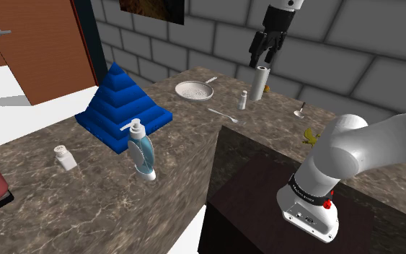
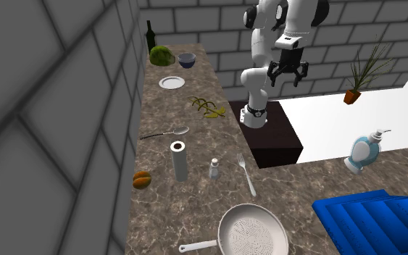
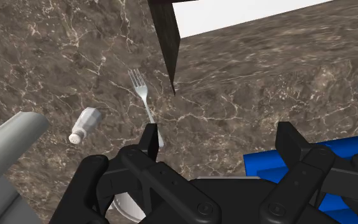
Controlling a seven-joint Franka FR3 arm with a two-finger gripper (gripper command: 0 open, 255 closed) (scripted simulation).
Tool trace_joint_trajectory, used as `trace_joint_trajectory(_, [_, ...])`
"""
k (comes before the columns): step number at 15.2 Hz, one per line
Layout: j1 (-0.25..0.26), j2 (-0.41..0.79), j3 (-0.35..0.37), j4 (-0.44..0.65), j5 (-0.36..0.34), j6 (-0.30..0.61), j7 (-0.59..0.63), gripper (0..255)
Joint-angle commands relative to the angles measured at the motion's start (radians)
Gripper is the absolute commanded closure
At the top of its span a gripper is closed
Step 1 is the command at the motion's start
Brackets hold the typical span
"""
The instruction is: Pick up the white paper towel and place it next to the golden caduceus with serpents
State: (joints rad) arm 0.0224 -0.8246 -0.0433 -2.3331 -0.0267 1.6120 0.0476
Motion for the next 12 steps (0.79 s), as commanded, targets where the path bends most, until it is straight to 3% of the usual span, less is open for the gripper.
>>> trace_joint_trajectory(1, [0.000,0.000,0.000,0.000,0.000,0.000,0.000,0])
trace_joint_trajectory(12, [-0.048,0.223,-0.218,0.050,-0.114,0.167,-0.235,0])
